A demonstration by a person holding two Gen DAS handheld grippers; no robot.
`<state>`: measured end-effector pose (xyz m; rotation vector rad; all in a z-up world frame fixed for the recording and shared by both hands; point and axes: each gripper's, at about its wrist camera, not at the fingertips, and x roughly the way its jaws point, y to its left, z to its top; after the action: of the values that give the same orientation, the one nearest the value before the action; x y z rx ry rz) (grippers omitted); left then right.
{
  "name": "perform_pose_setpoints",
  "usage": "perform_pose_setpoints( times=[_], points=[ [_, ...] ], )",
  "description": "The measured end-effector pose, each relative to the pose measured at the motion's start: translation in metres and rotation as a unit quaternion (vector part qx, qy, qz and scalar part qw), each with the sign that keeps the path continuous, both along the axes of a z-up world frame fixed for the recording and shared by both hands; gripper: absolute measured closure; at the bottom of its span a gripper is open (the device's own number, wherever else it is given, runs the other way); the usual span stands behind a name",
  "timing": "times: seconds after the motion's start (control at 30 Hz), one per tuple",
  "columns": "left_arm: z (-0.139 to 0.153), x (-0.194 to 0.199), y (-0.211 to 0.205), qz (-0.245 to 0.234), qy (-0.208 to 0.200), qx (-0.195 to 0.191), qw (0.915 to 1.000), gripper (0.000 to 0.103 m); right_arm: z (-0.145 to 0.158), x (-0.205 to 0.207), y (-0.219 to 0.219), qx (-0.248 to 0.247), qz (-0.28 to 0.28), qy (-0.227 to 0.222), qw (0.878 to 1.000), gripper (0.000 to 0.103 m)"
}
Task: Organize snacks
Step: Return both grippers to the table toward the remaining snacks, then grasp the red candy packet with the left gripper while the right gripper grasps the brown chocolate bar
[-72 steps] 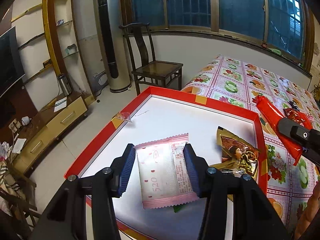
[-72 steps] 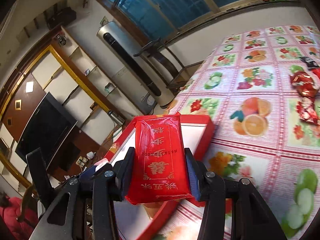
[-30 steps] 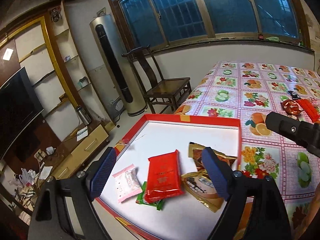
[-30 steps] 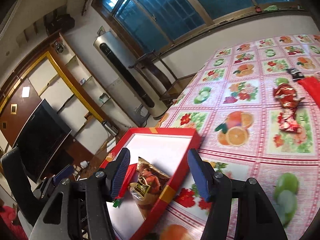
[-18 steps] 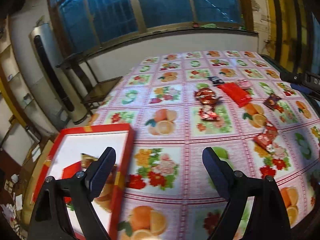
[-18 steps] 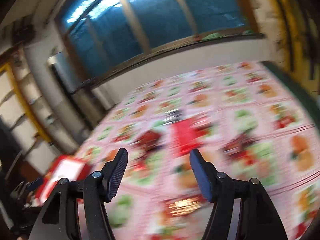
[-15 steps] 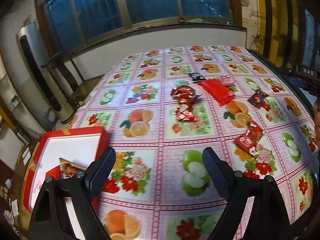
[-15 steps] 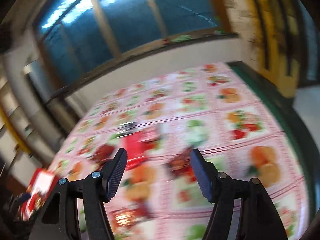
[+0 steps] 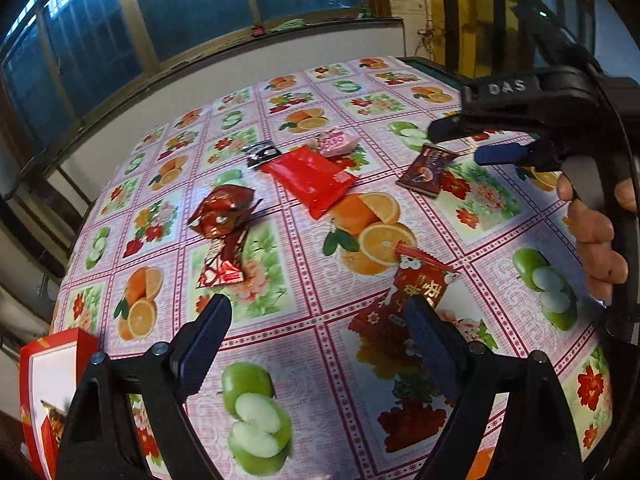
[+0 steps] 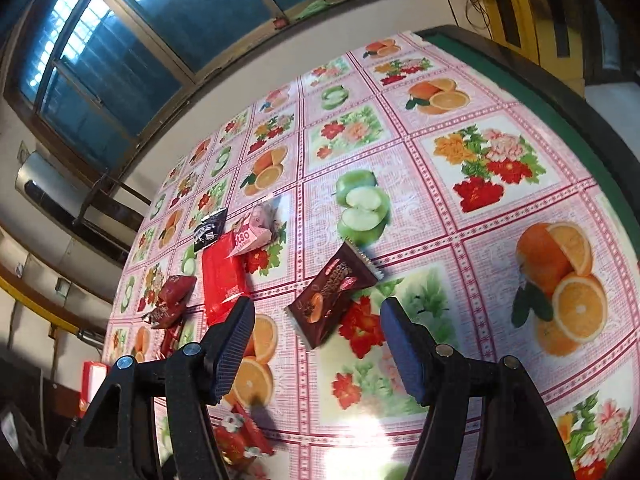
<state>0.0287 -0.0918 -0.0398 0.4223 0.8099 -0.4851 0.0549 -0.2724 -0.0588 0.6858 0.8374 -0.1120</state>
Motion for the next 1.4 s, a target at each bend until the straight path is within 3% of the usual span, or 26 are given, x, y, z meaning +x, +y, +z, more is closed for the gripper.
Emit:
perform_pose_setpoints(
  times=[0.23,0.27,0.33,0.4,0.47,0.63,0.77,0.97,1.0,1.03,1.13,1.4],
  points=[
    [-0.002,-0.007,-0.001,-0.07,-0.022,0.007,0.9973,0.015,-0.02,0.038,0.014,0.002,-0.046,0.089,0.995,0.035],
    [-0.002,-0.009,0.0,-0.078,-0.027,0.007,0.9966,0.015,-0.023,0.042,0.017,-0.008,-0.054,0.099,0.994,0.037],
    [-0.002,-0.012,0.003,-0.094,-0.03,0.002,0.9951,0.015,-0.021,0.049,0.023,-0.064,-0.075,0.11,0.989,0.056],
    [-0.002,-0.013,0.003,-0.109,-0.032,-0.001,0.9935,0.015,-0.023,0.054,0.026,-0.106,-0.081,0.115,0.984,0.067],
    [-0.004,-0.013,0.0,-0.124,-0.034,-0.004,0.9917,0.015,-0.025,0.059,0.032,-0.151,-0.065,0.118,0.979,0.069],
    [-0.015,-0.009,-0.016,-0.151,-0.026,0.006,0.9882,0.015,-0.023,0.057,0.035,-0.183,-0.028,0.124,0.975,0.076],
    [-0.024,-0.005,-0.03,-0.169,-0.018,0.015,0.9854,0.015,-0.021,0.048,0.023,-0.149,-0.013,0.127,0.981,0.08],
    [-0.041,-0.001,-0.041,-0.176,-0.012,0.044,0.9833,0.018,-0.015,0.032,-0.009,-0.063,-0.043,0.099,0.992,0.082],
    [-0.041,0.0,-0.038,-0.18,-0.009,0.031,0.9832,0.026,-0.015,0.031,-0.011,-0.055,-0.045,0.095,0.993,0.082],
    [-0.041,0.001,-0.036,-0.185,-0.001,0.019,0.9825,0.041,-0.015,0.031,-0.012,-0.044,-0.045,0.091,0.994,0.082],
    [-0.042,0.006,-0.032,-0.188,0.012,-0.003,0.9821,0.068,-0.018,0.032,-0.011,-0.018,-0.038,0.086,0.995,0.082],
    [-0.042,0.005,-0.028,-0.168,0.002,-0.009,0.9858,0.069,-0.009,0.031,-0.008,0.0,-0.031,0.063,0.998,0.082]
  ],
)
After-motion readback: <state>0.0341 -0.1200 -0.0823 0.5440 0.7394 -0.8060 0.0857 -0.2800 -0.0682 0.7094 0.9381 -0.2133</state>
